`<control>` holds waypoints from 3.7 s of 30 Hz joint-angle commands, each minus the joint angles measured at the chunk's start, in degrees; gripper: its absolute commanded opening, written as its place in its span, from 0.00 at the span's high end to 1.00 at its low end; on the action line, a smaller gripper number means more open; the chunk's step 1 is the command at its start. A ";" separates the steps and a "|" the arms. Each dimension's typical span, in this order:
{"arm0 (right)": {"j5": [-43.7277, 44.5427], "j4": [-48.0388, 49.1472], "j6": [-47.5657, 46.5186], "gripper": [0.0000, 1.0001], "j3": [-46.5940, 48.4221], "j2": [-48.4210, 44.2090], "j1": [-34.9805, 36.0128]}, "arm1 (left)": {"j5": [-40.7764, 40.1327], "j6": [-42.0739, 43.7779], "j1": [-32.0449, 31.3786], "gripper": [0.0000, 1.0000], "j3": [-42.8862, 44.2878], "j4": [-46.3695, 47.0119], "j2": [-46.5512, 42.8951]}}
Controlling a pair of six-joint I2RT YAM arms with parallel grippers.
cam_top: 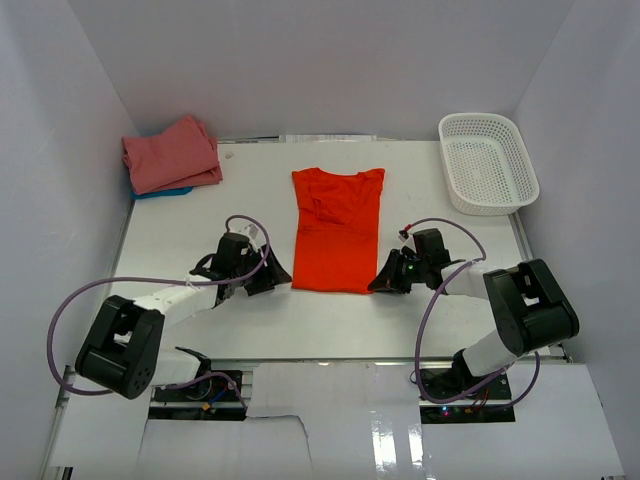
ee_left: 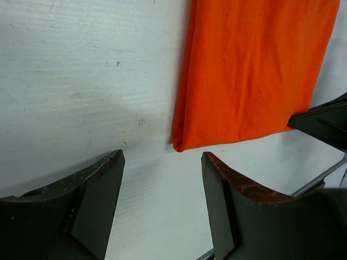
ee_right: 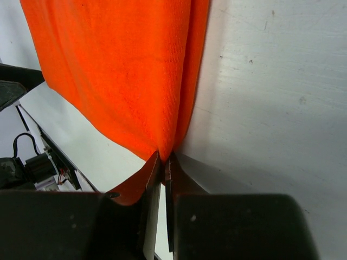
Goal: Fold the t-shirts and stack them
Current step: Grab one side of the 2/3 rectangular tshirt with both arms
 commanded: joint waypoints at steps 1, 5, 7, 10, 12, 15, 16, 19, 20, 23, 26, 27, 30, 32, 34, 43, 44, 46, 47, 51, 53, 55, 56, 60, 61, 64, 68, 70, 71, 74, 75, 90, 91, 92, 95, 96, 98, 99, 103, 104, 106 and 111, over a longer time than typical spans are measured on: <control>2.36 -1.56 -1.92 0.91 -0.84 1.18 0.14 | 2.02 0.06 0.35 0.30 0.10 2.04 0.86; 2.45 -2.09 -2.19 0.92 -0.41 1.18 0.23 | 2.11 -0.91 0.35 0.30 -0.26 4.76 2.09; 2.71 -2.44 -2.36 0.92 -0.41 1.00 0.14 | 3.25 -1.70 0.44 0.31 -0.43 6.16 2.80; 2.71 -2.53 -2.45 0.92 -0.41 1.09 0.23 | 4.22 -2.49 0.35 0.31 -0.26 6.87 4.03; 2.80 -2.62 -2.63 0.92 -0.41 1.18 0.23 | 4.40 -2.58 0.35 0.32 -0.34 7.14 4.56; 2.80 -2.44 -2.63 0.92 -0.49 1.35 0.23 | 4.83 -2.49 0.35 0.33 -0.43 7.66 5.78; 2.89 -2.44 -2.54 0.92 -0.41 1.44 0.23 | 5.18 -2.40 0.35 0.34 -0.26 7.84 6.14; 2.71 -2.44 -2.45 0.92 -0.14 1.70 0.23 | 5.19 -2.14 0.35 0.35 -0.25 7.84 7.28; 2.63 -2.36 -2.45 0.92 -0.05 1.70 0.23 | 5.01 -1.79 0.35 0.35 -0.17 7.84 7.37; 2.80 -2.79 -2.63 0.92 0.30 1.70 0.23 | 4.84 -1.35 0.35 0.36 0.18 7.14 8.16; 2.80 -3.06 -2.72 0.92 0.65 1.97 0.23 | 5.27 -1.35 0.18 0.37 0.36 7.05 8.86; 2.80 -3.06 -2.72 0.92 0.65 1.97 0.23 | 5.28 -1.35 0.18 0.37 0.36 7.14 9.04; 2.89 -3.06 -2.72 0.92 0.56 1.97 0.23 | 5.10 -1.52 -0.35 0.38 0.27 7.14 9.48; 2.89 -2.88 -2.72 0.92 0.56 2.14 0.23 | 5.10 -1.61 -0.61 0.39 0.36 7.14 10.10; 2.80 -2.79 -2.80 0.92 0.47 2.32 0.23 | 5.10 -1.70 -1.05 0.39 0.53 7.23 11.06; 2.80 -2.97 -2.98 0.92 0.47 2.14 0.23 | 5.19 -2.14 -2.29 0.44 0.45 7.14 12.38; 2.71 -2.88 -2.98 0.92 0.47 2.23 0.23 | 5.01 -2.23 -2.29 0.44 0.36 7.05 12.21; 2.71 -2.88 -2.98 0.92 0.47 2.23 0.23 | 4.31 -2.49 -2.29 0.53 -0.08 6.79 11.42; 2.80 -2.80 -2.98 0.92 0.39 2.32 0.23 | 4.13 -2.40 -2.29 0.56 -0.17 6.44 11.24; 2.63 -2.71 -3.07 0.92 0.30 2.41 0.23 | 3.78 -2.58 -2.29 0.93 -0.08 5.82 10.45; 2.45 -2.88 -3.15 0.92 0.30 2.14 0.23 | 3.87 -2.58 -2.29 1.00 0.10 5.73 10.45; 2.19 -3.14 -3.42 0.92 0.30 1.88 0.31 | 4.31 -2.58 -2.29 1.00 0.27 5.91 10.80; 2.27 -3.41 -3.59 0.92 0.30 1.88 0.49 | 4.57 -2.58 -2.29 1.00 0.45 6.00 10.97; 2.71 -4.99 -4.47 0.92 -0.05 1.35 0.84 | 5.54 -2.75 -2.37 1.00 0.62 6.26 11.15; 2.80 -5.08 -4.47 0.92 -0.23 1.09 1.19 | 5.45 -2.75 -2.46 1.00 0.45 6.26 10.80; 3.41 -7.01 -5.44 0.92 -0.05 0.48 2.33 | 5.28 -3.10 -2.64 1.00 -0.17 6.17 10.10; 5.35 -9.38 -6.23 0.92 0.03 -1.02 4.62 | 4.84 -4.60 -4.13 1.00 -1.74 6.00 8.00; 6.05 -9.56 -6.06 0.92 -0.84 -2.33 5.94 | 4.40 -5.12 -5.27 1.00 -2.27 5.47 6.94; 6.14 -9.56 -5.88 0.92 -1.19 -2.86 6.29 | 3.96 -5.56 -5.62 1.00 -2.71 5.30 5.80; 7.28 -12.19 -5.88 0.92 -2.86 -6.28 7.43 | 2.56 -6.18 -7.38 1.00 -3.33 3.45 3.25; 7.46 -12.63 -5.79 0.92 -3.30 -7.16 7.52 | 2.38 -6.36 -8.08 1.00 -3.59 2.84 2.55; 8.25 -29.59 -9.04 0.92 -6.03 -25.97 8.66 | -0.17 -12.07 -15.90 1.00 -6.06 -6.56 -11.87; 8.25 -30.12 -9.04 0.92 -5.94 -26.68 8.75 | -0.52 -12.24 -16.26 1.00 -5.53 -7.18 -13.27; 8.25 -30.65 -9.04 0.92 -5.94 -27.99 8.75 | -0.70 -12.68 -16.78 1.00 -5.18 -8.41 -13.89; 8.34 -32.76 -9.39 0.92 -4.89 -29.23 8.93 | -1.75 -13.04 -17.58 1.00 -3.26 -10.43 -16.17; 8.43 -33.20 -9.57 0.92 -3.84 -29.23 8.84 | -2.10 -13.12 -17.75 1.00 -2.55 -12.35 -16.53; 8.43 -34.78 -10.01 0.92 -2.61 -29.23 9.01 | -3.42 -12.78 -17.84 1.00 -0.27 -14.30 -16.88; 9.12 -35.40 -10.27 0.92 -1.82 -29.49 9.02 | -3.77 -12.43 -17.75 1.00 0.44 -15.70 -16.97; 10.80 -38.56 -10.80 0.92 3.44 -30.46 9.02 | -5.27 -11.55 -17.84 1.00 4.57 -17.90 -16.45; 10.80 -39.87 -11.15 0.92 4.68 -30.12 9.02 | -5.62 -11.11 -17.84 1.00 5.71 -18.43 -16.01; 10.80 -41.37 -12.03 0.92 6.97 -29.59 9.02 | -5.80 -9.97 -17.67 1.00 9.49 -20.28 -14.34; 11.50 -44.71 -12.38 0.92 13.39 -30.02 9.02 | -6.41 -9.43 -17.75 1.00 14.68 -23.26 -14.51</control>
